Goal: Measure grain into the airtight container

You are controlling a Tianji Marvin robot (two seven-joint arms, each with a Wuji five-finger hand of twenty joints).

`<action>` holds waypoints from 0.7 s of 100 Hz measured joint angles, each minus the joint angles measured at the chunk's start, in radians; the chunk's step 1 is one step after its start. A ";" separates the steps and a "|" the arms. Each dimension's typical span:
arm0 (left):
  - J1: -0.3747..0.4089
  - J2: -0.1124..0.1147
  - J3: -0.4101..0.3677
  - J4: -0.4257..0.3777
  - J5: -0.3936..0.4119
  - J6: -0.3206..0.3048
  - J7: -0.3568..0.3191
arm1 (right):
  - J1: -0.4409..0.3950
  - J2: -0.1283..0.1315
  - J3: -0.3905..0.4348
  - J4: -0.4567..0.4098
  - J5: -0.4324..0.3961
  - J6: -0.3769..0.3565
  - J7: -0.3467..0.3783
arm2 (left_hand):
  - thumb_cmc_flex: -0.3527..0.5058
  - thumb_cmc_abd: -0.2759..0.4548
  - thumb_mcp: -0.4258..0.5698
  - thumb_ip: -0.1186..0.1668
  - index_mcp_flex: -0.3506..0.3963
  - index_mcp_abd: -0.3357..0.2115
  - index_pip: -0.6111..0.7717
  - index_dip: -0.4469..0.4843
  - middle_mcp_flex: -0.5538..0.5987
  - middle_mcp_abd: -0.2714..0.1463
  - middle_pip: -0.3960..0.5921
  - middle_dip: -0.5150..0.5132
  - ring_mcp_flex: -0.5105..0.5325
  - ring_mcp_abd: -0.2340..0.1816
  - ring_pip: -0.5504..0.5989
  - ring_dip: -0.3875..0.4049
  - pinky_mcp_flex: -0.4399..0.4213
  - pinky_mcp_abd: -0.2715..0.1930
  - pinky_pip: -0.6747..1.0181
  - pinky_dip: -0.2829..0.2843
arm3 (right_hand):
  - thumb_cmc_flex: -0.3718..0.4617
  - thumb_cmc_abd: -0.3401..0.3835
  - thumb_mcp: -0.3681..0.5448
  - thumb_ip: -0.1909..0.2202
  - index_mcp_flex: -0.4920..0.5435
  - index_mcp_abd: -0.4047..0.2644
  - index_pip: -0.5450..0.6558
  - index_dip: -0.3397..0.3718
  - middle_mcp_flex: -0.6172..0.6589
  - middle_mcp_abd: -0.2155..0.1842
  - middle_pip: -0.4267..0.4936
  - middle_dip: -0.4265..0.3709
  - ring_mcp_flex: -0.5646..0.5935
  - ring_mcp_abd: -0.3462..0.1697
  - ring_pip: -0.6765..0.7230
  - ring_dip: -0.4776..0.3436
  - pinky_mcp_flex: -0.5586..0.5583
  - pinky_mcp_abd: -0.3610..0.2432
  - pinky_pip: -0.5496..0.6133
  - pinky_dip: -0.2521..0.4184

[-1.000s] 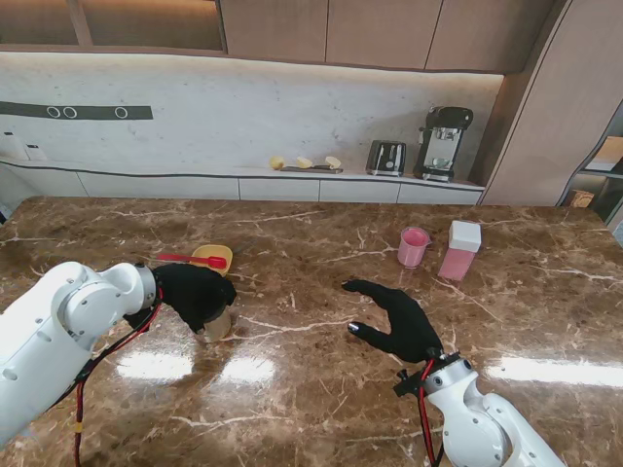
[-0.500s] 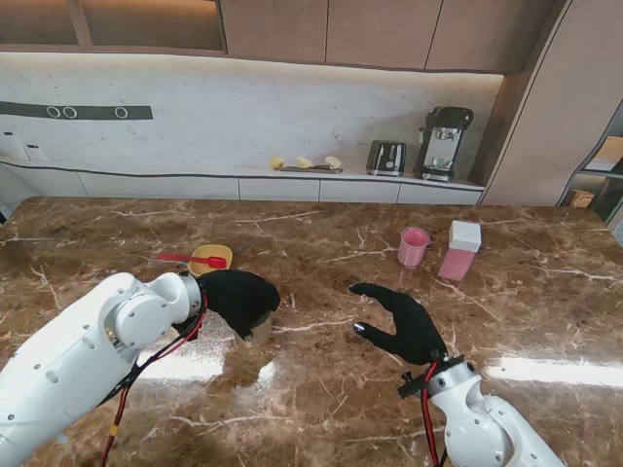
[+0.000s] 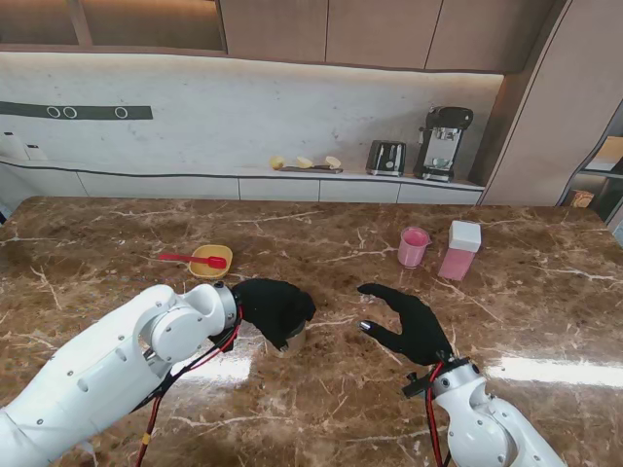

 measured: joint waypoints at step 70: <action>-0.073 -0.032 0.120 0.038 -0.055 0.001 0.042 | -0.014 -0.003 0.017 0.008 0.001 -0.004 -0.016 | 0.000 0.000 -0.005 -0.003 0.006 0.000 0.000 -0.012 0.004 0.000 0.013 -0.050 0.000 0.006 0.004 -0.075 0.000 0.006 0.000 0.011 | 0.000 0.000 0.000 0.000 0.000 0.000 0.000 0.000 0.000 0.001 0.000 0.000 0.000 0.000 0.000 0.000 0.000 0.000 0.000 0.000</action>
